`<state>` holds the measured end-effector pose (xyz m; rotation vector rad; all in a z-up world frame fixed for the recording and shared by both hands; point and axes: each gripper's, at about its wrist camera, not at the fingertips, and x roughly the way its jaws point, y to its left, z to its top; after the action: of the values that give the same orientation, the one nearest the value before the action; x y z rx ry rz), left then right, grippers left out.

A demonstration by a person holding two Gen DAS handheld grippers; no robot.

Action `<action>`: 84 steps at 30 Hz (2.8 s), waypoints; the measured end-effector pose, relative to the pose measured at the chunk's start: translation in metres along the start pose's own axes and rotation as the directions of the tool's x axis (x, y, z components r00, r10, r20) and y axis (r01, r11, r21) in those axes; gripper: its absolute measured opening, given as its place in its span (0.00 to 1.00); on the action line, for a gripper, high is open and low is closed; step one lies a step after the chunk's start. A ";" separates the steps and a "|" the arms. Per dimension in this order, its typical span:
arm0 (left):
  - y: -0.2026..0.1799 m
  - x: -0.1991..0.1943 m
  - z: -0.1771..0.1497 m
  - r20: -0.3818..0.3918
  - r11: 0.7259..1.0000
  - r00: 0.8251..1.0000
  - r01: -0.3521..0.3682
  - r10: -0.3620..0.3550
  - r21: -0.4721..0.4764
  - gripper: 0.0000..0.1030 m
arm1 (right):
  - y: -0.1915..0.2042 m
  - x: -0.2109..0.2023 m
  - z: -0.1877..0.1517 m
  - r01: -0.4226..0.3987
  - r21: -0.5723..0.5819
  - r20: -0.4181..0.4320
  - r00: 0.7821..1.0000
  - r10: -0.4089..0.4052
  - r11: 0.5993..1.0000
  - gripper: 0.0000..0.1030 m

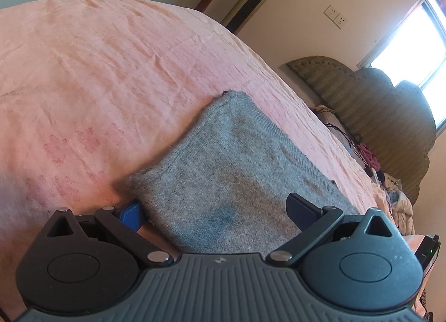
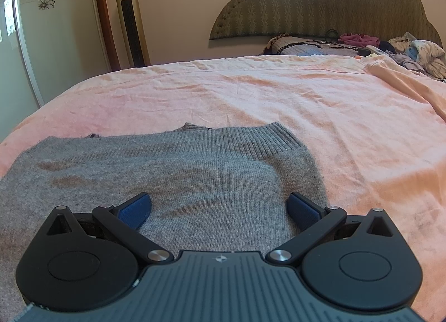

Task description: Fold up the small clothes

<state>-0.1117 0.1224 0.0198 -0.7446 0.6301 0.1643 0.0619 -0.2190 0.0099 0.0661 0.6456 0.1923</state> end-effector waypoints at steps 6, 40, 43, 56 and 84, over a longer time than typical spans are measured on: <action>0.012 -0.002 0.005 -0.024 0.991 0.998 0.056 -0.059 -0.120 0.99 | 0.000 0.000 0.000 0.001 0.000 0.000 1.000 -0.001 1.000 1.00; -0.102 -0.006 -0.058 0.122 0.726 0.992 -0.054 -0.042 0.686 0.05 | 0.076 -0.006 0.085 -0.551 0.226 -0.228 0.772 0.594 0.803 1.00; -0.101 -0.003 -0.060 0.111 0.716 0.993 -0.050 -0.039 0.697 0.05 | 0.119 0.025 0.087 -0.590 0.204 -0.390 0.683 0.617 0.781 1.00; -0.122 0.005 -0.071 0.049 0.634 0.994 0.022 -0.094 0.773 0.05 | 0.176 0.061 0.070 -0.579 -0.040 -0.506 0.715 0.483 0.815 0.20; -0.206 0.046 -0.149 -0.384 0.366 0.890 0.453 -0.246 0.813 0.08 | -0.125 0.023 0.060 -0.407 0.360 -0.182 0.852 0.492 0.839 0.20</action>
<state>-0.0727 -0.1334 0.0289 0.1936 0.6222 -0.6545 0.1355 -0.3371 0.0288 0.5107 0.9245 0.5689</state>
